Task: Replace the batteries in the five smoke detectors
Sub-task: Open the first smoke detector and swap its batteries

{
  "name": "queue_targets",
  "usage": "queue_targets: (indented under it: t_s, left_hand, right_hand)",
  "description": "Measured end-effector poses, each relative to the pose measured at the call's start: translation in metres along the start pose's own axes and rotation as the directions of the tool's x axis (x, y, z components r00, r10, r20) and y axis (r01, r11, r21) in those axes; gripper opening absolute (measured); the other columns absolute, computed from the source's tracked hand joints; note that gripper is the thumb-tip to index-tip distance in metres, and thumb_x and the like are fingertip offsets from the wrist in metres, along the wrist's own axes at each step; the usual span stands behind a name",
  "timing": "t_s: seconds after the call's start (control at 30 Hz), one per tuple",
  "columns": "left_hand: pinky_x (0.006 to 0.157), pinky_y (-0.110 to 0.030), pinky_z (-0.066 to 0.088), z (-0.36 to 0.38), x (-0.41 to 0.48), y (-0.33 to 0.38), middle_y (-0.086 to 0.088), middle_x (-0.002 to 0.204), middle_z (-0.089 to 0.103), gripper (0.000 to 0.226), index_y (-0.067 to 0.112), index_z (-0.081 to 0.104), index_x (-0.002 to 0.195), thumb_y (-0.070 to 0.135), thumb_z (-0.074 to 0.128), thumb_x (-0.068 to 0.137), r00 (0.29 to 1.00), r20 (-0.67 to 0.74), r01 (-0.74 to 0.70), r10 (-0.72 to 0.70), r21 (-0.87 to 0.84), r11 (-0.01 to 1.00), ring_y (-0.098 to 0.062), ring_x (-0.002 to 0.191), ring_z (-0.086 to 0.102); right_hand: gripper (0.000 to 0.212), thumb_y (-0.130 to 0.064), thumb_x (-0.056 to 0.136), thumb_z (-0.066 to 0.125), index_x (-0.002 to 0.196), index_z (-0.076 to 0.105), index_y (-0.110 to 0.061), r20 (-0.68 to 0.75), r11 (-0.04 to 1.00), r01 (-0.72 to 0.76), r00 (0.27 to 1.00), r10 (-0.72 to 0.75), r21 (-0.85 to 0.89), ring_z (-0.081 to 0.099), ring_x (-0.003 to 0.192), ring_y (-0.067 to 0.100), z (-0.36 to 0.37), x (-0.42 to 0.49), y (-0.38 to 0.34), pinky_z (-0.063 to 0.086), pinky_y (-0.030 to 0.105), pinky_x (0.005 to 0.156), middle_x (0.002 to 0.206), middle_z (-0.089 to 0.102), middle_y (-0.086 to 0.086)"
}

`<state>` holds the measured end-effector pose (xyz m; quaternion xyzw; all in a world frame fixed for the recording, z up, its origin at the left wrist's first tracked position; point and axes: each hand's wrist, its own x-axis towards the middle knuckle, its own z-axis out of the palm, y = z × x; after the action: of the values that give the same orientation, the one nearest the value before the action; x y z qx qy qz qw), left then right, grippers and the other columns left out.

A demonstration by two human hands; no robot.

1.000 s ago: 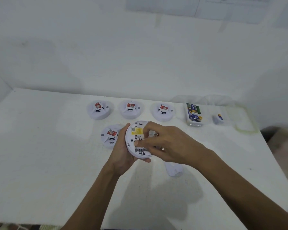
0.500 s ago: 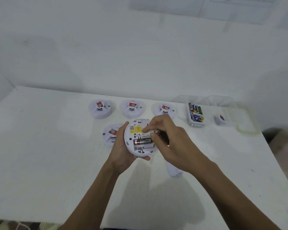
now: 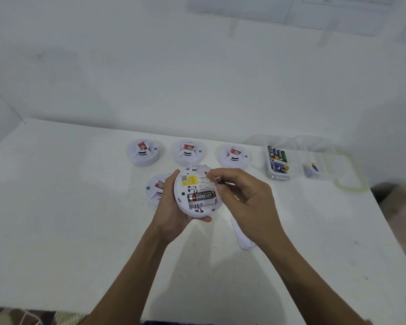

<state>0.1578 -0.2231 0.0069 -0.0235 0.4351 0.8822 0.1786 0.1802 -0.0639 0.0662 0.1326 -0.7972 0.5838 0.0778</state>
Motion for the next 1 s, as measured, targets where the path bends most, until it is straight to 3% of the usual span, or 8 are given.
queue_targets:
  t_s: [0.07, 0.13, 0.23, 0.3, 0.4, 0.67, 0.87, 1.0]
  left_hand:
    - [0.055, -0.034, 0.060, -0.001, 0.003, 0.000, 0.003, 0.087, 0.077, 0.052, 0.035, 0.079, 0.077, 0.064, 0.085, 0.035, 0.999, 0.040, -0.009, 0.010, -0.013, 1.000, -0.018, 0.076, 0.074]
    - [0.057, -0.035, 0.060, -0.005, 0.005, -0.003, 0.003, 0.087, 0.077, 0.064, 0.036, 0.079, 0.077, 0.067, 0.085, 0.022, 0.996, 0.078, -0.027, 0.031, -0.058, 0.998, -0.017, 0.076, 0.073]
    - [0.065, -0.037, 0.061, -0.007, 0.009, -0.005, 0.002, 0.091, 0.076, 0.053, 0.035, 0.078, 0.083, 0.070, 0.078, 0.043, 0.999, 0.003, -0.039, 0.040, -0.100, 0.994, -0.019, 0.080, 0.073]
    - [0.062, -0.038, 0.061, -0.006, 0.009, -0.003, 0.001, 0.089, 0.076, 0.046, 0.030, 0.076, 0.093, 0.061, 0.042, 0.087, 0.996, -0.093, -0.010, -0.002, -0.136, 0.991, -0.020, 0.078, 0.073]
    - [0.058, -0.039, 0.060, -0.002, 0.010, 0.000, 0.001, 0.087, 0.076, 0.053, 0.024, 0.057, 0.108, 0.042, 0.008, 0.099, 0.993, -0.109, 0.032, -0.047, -0.129, 0.991, -0.022, 0.076, 0.073]
    - [0.059, -0.034, 0.060, -0.001, 0.011, -0.003, 0.004, 0.087, 0.076, 0.048, 0.023, 0.055, 0.109, 0.038, 0.010, 0.102, 0.992, -0.128, -0.034, 0.021, -0.104, 0.994, -0.017, 0.079, 0.073]
    - [0.083, -0.042, 0.057, -0.001, 0.014, -0.008, -0.006, 0.113, 0.069, 0.048, 0.021, 0.054, 0.124, 0.041, 0.018, 0.100, 0.983, -0.174, -0.067, 0.052, -0.083, 0.994, -0.027, 0.104, 0.066]
    - [0.085, -0.043, 0.055, 0.002, 0.014, -0.008, -0.008, 0.116, 0.067, 0.046, 0.022, 0.054, 0.124, 0.044, 0.026, 0.094, 0.983, -0.166, -0.086, 0.071, -0.082, 0.993, -0.029, 0.107, 0.064]
  right_hand:
    - [0.025, -0.002, 0.088, 0.061, 0.104, 0.069, -0.020, -0.051, 1.000, -0.006, 0.999, 0.006, -0.001, 0.065, 0.101, 0.007, 0.002, -0.001, 0.000, 0.054, 0.020, 0.084, 0.104, 0.070, -0.012]
    - [0.019, -0.006, 0.087, 0.066, 0.101, 0.068, -0.019, -0.096, 0.998, -0.043, 0.994, 0.047, 0.050, 0.067, 0.097, 0.010, 0.005, -0.002, 0.001, 0.057, 0.027, 0.081, 0.102, 0.072, -0.008]
    - [0.015, -0.012, 0.085, 0.070, 0.099, 0.065, -0.013, -0.178, 0.994, -0.088, 0.979, 0.099, 0.068, 0.069, 0.094, 0.010, 0.011, -0.005, 0.004, 0.058, 0.031, 0.080, 0.099, 0.073, -0.004]
    - [0.017, -0.018, 0.084, 0.069, 0.099, 0.067, -0.011, -0.216, 0.996, -0.081, 0.974, 0.073, -0.025, 0.068, 0.091, 0.004, 0.014, -0.008, 0.006, 0.058, 0.025, 0.079, 0.097, 0.072, -0.007]
    - [0.018, -0.019, 0.084, 0.069, 0.100, 0.069, -0.009, -0.242, 0.990, -0.044, 0.970, 0.010, -0.133, 0.066, 0.089, -0.001, 0.018, -0.013, 0.008, 0.055, 0.016, 0.077, 0.094, 0.071, -0.008]
    - [0.017, -0.021, 0.082, 0.072, 0.095, 0.067, -0.011, -0.349, 0.962, -0.053, 0.936, -0.046, -0.269, 0.061, 0.087, 0.002, 0.031, -0.023, 0.017, 0.044, 0.001, 0.073, 0.093, 0.069, -0.002]
    - [0.015, -0.017, 0.078, 0.076, 0.085, 0.068, -0.008, -0.348, 0.932, -0.047, 0.933, -0.088, -0.360, 0.054, 0.085, -0.009, 0.037, -0.023, 0.020, 0.040, -0.001, 0.072, 0.093, 0.064, 0.004]
    - [0.015, -0.014, 0.077, 0.078, 0.086, 0.070, -0.006, -0.339, 0.914, -0.033, 0.934, -0.116, -0.404, 0.056, 0.083, 0.001, 0.039, -0.023, 0.018, 0.042, -0.001, 0.075, 0.095, 0.063, 0.007]
